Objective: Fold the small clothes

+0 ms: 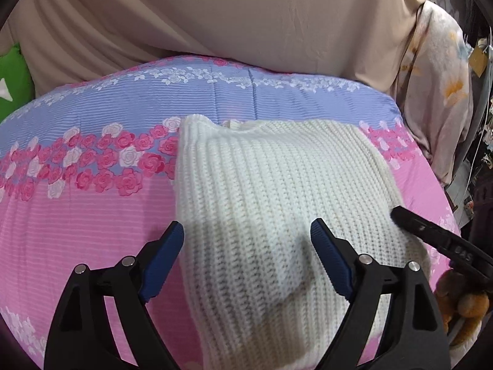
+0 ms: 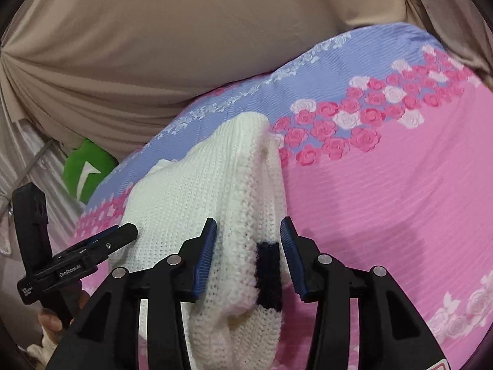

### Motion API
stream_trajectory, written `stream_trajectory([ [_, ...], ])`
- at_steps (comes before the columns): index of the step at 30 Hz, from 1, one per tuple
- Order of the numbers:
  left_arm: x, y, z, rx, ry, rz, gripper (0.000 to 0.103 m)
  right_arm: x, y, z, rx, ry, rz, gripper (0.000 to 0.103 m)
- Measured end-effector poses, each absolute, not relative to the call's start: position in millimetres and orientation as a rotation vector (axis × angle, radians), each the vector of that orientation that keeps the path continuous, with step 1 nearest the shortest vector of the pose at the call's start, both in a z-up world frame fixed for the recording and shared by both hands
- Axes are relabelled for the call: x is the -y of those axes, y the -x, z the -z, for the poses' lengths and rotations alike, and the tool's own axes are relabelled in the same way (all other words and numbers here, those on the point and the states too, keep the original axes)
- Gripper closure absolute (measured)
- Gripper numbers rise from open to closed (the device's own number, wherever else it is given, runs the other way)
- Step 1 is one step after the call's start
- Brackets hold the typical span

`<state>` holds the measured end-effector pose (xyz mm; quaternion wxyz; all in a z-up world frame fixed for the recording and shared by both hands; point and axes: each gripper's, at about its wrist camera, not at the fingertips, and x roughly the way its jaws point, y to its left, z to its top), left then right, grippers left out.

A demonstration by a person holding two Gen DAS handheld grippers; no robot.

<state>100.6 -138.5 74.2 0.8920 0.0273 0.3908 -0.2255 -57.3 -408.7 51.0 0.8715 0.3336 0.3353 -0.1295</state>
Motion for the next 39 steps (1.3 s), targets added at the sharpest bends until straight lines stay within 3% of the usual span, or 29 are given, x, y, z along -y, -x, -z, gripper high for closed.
stream_trajectory([
  [2, 132.8, -99.9, -73.2, -0.814, -0.059, 0.452, 0.021, 407.0, 48.1, -47.7, -0.719, -0.671, 0.264, 0.06],
  [3, 130.9, -100.9, -71.7, -0.82, -0.057, 0.45, 0.021, 406.1, 42.1, -47.7, -0.735, -0.651, 0.264, 0.065],
  [4, 129.3, -102.0, -70.1, -0.827, -0.054, 0.444, 0.021, 402.4, 36.6, -52.3, -0.744, -0.617, 0.261, 0.079],
  [7, 125.2, -100.7, -71.6, -0.826, -0.041, 0.435, 0.021, 381.5, 35.1, -98.8, -0.64, -0.531, 0.159, 0.086],
  [11, 123.7, -94.7, -80.0, -0.784, -0.047, 0.43, 0.02, 377.3, 47.1, -132.6, -0.507, -0.529, 0.062, 0.087],
  [15, 128.9, -101.4, -65.9, -0.82, -0.076, 0.414, 0.019, 411.3, 28.1, -41.5, -0.815, -0.539, 0.328, 0.087],
  [18, 130.4, -104.7, -54.4, -0.854, -0.061, 0.422, 0.018, 410.5, 40.0, -53.8, -0.748, -0.578, 0.31, 0.084],
  [21, 128.4, -102.3, -61.5, -0.844, -0.053, 0.432, 0.019, 397.8, 51.6, -76.4, -0.699, -0.545, 0.335, 0.079],
  [23, 126.9, -97.2, -68.7, -0.837, -0.048, 0.453, 0.018, 393.1, 61.3, -77.6, -0.696, -0.553, 0.336, 0.065],
  [25, 126.4, -91.3, -72.6, -0.839, -0.042, 0.488, 0.01, 390.9, 71.4, -70.1, -0.726, -0.574, 0.339, 0.064],
  [27, 128.0, -86.9, -70.7, -0.852, -0.048, 0.513, 0.009, 388.2, 82.4, -63.1, -0.75, -0.611, 0.312, 0.07],
  [28, 129.9, -84.5, -67.4, -0.863, -0.059, 0.516, 0.009, 383.9, 86.0, -62.2, -0.752, -0.613, 0.283, 0.09],
  [33, 132.0, -78.3, -64.6, -0.873, -0.07, 0.513, 0.009, 356.3, 92.9, -90.8, -0.673, -0.603, 0.184, 0.094],
  [36, 130.2, -81.6, -61.3, -0.875, -0.077, 0.488, 0.009, 367.6, 81.2, -53.1, -0.802, -0.539, 0.325, 0.094],
  [39, 127.6, -87.9, -52.0, -0.92, -0.047, 0.489, 0.009, 381.8, 92.8, -51.1, -0.75, -0.657, 0.295, 0.09],
])
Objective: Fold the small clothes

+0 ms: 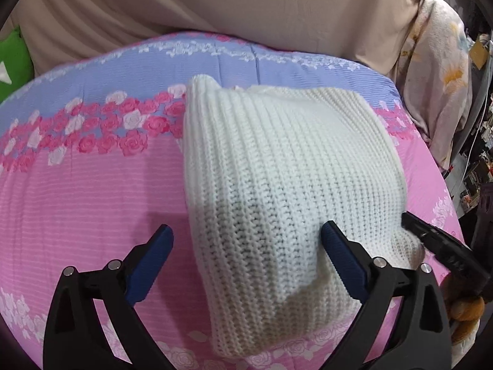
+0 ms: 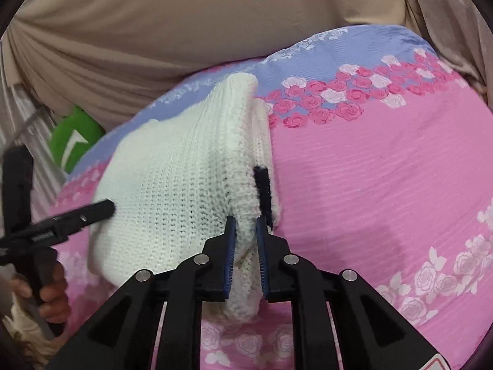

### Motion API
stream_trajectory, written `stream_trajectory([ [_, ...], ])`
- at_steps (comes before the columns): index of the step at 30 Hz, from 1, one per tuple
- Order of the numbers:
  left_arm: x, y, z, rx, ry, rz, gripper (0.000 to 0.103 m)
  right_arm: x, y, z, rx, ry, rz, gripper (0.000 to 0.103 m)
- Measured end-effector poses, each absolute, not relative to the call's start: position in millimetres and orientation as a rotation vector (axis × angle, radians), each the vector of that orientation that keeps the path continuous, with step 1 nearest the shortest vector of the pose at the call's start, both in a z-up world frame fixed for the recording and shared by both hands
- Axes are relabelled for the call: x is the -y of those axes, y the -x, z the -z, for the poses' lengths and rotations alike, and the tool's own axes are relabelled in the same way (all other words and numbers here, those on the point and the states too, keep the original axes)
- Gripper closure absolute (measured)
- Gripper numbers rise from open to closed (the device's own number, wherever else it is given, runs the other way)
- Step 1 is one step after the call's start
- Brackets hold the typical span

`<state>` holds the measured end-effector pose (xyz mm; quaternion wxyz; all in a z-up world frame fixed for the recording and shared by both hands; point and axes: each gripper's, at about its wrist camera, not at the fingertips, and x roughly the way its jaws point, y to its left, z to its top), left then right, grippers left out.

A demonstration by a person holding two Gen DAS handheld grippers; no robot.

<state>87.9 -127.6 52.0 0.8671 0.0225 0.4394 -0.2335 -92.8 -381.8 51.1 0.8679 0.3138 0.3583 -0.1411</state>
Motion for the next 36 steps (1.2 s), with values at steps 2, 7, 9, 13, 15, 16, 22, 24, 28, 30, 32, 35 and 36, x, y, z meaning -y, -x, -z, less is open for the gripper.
stream_trajectory([
  [2, 125.8, -90.1, -51.8, -0.94, -0.011, 0.509, 0.009, 383.8, 100.6, -65.4, -0.701, -0.653, 0.317, 0.081],
  [7, 136.4, -92.5, -55.7, -0.936, -0.014, 0.525, 0.007, 381.7, 84.5, -68.6, -0.74, -0.609, 0.305, 0.043],
  [9, 141.9, -96.3, -53.9, -0.946, -0.024, 0.521, 0.005, 380.9, 69.5, -55.9, -0.799, -0.605, 0.297, 0.042],
  [13, 146.1, -104.4, -48.4, -0.953, -0.027, 0.502, 0.005, 377.4, 51.9, -35.1, -0.844, -0.625, 0.281, 0.033],
  [15, 147.2, -109.2, -44.5, -0.962, -0.022, 0.502, 0.005, 377.6, 47.8, -34.5, -0.845, -0.613, 0.282, 0.03],
  [16, 147.7, -112.1, -42.5, -0.967, -0.015, 0.502, 0.005, 379.1, 46.2, -33.8, -0.844, -0.614, 0.281, 0.028],
  [22, 150.8, -121.4, -35.7, -0.976, 0.02, 0.51, 0.005, 393.6, 35.5, -19.8, -0.842, -0.694, 0.243, 0.023],
  [24, 152.0, -123.2, -34.0, -0.977, 0.027, 0.515, 0.005, 398.0, 34.9, -15.0, -0.823, -0.734, 0.215, 0.02],
  [28, 152.0, -127.1, -28.7, -0.979, 0.053, 0.537, 0.005, 398.1, 31.2, -14.0, -0.809, -0.725, 0.193, 0.019],
  [30, 151.8, -127.6, -26.8, -0.973, 0.069, 0.55, 0.005, 396.0, 28.9, -13.7, -0.797, -0.715, 0.189, 0.017],
  [32, 152.8, -126.4, -26.8, -0.955, 0.059, 0.554, 0.005, 393.3, 26.2, -13.8, -0.792, -0.698, 0.188, 0.016],
  [35, 154.0, -125.7, -27.0, -0.942, 0.051, 0.555, 0.005, 392.2, 22.0, -13.8, -0.785, -0.689, 0.184, 0.016],
  [36, 154.4, -125.3, -27.1, -0.938, 0.049, 0.556, 0.005, 390.9, 20.8, -14.0, -0.782, -0.688, 0.183, 0.016],
])
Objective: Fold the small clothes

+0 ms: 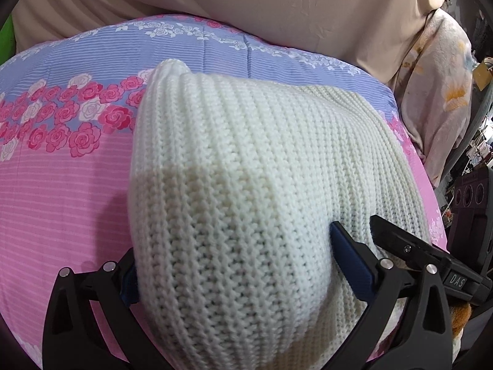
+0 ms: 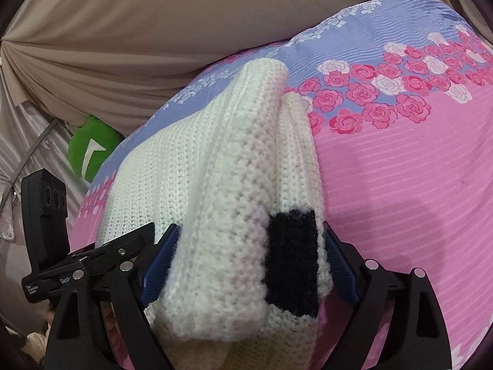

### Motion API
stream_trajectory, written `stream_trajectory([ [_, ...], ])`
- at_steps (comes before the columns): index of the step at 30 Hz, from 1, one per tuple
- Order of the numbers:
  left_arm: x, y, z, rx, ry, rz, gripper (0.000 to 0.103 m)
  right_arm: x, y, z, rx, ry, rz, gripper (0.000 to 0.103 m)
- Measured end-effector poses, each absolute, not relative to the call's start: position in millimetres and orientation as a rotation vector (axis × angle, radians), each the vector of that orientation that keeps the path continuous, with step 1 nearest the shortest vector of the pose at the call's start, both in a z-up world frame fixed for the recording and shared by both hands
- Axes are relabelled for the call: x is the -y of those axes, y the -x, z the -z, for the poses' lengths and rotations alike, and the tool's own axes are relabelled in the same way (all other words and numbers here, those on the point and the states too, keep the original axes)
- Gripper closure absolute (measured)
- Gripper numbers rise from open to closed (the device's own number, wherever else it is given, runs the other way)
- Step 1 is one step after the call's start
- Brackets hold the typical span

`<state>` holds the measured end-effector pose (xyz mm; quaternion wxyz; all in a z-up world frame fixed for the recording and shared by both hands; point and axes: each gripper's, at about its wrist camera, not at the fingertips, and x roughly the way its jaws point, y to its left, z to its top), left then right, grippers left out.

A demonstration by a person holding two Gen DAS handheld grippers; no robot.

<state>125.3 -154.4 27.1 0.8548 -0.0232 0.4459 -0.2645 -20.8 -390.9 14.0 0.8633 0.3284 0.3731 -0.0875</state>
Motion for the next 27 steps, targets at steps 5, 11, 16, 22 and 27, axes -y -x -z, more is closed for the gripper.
stream_trajectory([
  [5, 156.0, -123.9, -27.2, -0.918, 0.042, 0.555, 0.005, 389.0, 16.2, -14.2, -0.776, -0.677, 0.184, 0.017],
  [11, 155.9, -124.8, -32.9, -0.932, 0.04, 0.579, 0.01, 389.4, 19.3, -16.9, -0.752, -0.705, 0.164, 0.047],
  [16, 150.0, -115.8, -71.9, -0.874, 0.009, 0.63, 0.048, 376.8, 20.4, -50.2, -0.695, -0.673, 0.195, 0.06],
  [22, 116.0, -109.4, -149.7, -0.714, 0.016, 0.718, 0.052, 336.5, 9.1, -147.9, -0.506, -0.496, 0.144, 0.061],
  [27, 70.7, -87.4, -236.7, -0.425, -0.027, 0.702, 0.052, 305.2, -11.1, -226.6, -0.301, -0.392, 0.059, 0.061],
])
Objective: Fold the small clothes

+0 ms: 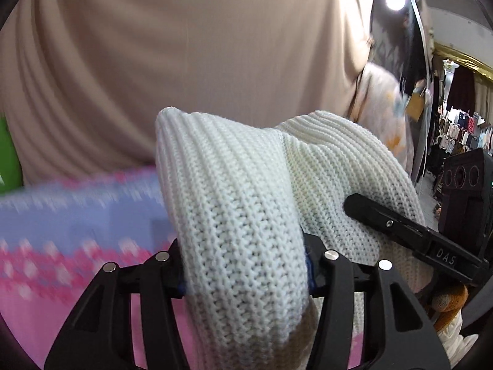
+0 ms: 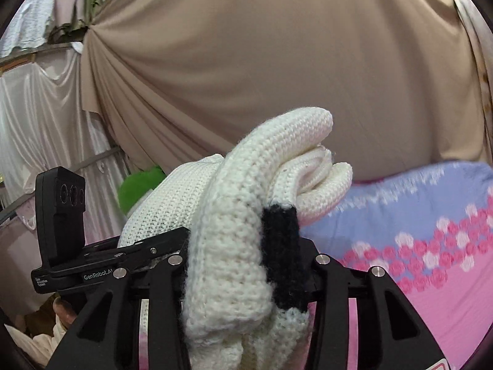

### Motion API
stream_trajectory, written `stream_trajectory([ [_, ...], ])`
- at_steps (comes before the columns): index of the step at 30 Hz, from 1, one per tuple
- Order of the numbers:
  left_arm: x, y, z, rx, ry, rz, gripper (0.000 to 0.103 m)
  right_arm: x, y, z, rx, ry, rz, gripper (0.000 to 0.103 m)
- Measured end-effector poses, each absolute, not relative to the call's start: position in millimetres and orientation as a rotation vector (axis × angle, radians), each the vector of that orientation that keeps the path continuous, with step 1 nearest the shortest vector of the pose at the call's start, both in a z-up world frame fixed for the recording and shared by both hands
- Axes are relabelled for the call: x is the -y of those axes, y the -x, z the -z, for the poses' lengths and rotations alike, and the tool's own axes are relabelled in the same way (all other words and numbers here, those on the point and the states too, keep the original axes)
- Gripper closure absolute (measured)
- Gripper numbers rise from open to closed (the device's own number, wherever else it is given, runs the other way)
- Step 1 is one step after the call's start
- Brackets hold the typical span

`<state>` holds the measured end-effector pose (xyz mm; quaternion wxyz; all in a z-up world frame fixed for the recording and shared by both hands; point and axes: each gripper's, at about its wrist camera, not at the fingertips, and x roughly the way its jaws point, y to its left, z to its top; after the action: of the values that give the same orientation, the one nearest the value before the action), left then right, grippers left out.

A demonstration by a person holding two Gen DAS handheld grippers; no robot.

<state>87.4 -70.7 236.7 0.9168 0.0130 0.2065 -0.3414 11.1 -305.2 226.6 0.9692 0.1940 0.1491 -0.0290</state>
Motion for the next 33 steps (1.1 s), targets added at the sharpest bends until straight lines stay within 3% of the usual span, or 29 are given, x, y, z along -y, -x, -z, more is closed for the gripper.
stream_trajectory([
  [5, 29.7, -103.6, -262.0, -0.31, -0.045, 0.632, 0.045, 292.8, -62.9, -237.7, -0.266, -0.413, 0.0, 0.056],
  [7, 16.5, -138.4, -239.5, -0.373, -0.022, 0.591, 0.036, 294.7, -98.4, -208.2, -0.339, -0.449, 0.002, 0.048],
  [9, 4.7, -173.7, -200.2, -0.477, 0.003, 0.545, 0.027, 301.6, -137.3, -149.6, -0.479, -0.525, 0.025, 0.046],
  [11, -9.2, -215.6, -139.9, -0.631, 0.002, 0.419, 0.032, 307.7, -159.8, -82.2, -0.648, -0.567, 0.13, 0.058],
  [13, -27.5, -229.2, -95.3, -0.743, 0.018, 0.357, 0.048, 308.4, -152.9, -45.8, -0.715, -0.572, 0.208, 0.068],
  [16, -55.4, -214.7, -86.3, -0.748, 0.103, 0.394, 0.048, 305.8, -128.1, -59.0, -0.644, -0.604, 0.191, 0.068],
  [21, -55.3, -195.4, -124.2, -0.651, 0.124, 0.424, 0.046, 284.8, -133.5, -106.9, -0.591, -0.45, 0.162, 0.075],
  [26, -26.8, -216.4, -96.8, -0.736, 0.031, 0.38, 0.045, 267.0, -173.8, -52.6, -0.801, -0.333, 0.186, 0.094],
  [28, -22.7, -223.0, -76.9, -0.754, -0.009, 0.326, 0.041, 269.4, -177.3, -39.7, -0.788, -0.349, 0.164, 0.097],
  [30, -25.1, -218.0, -76.8, -0.734, -0.028, 0.32, 0.039, 266.1, -171.3, -53.3, -0.772, -0.351, 0.164, 0.094],
  [31, -29.9, -215.3, -83.0, -0.728, -0.003, 0.34, 0.035, 266.4, -167.4, -61.5, -0.738, -0.358, 0.156, 0.086],
  [33, -42.4, -215.4, -95.8, -0.703, 0.058, 0.35, 0.02, 274.2, -161.7, -73.6, -0.68, -0.38, 0.169, 0.055],
])
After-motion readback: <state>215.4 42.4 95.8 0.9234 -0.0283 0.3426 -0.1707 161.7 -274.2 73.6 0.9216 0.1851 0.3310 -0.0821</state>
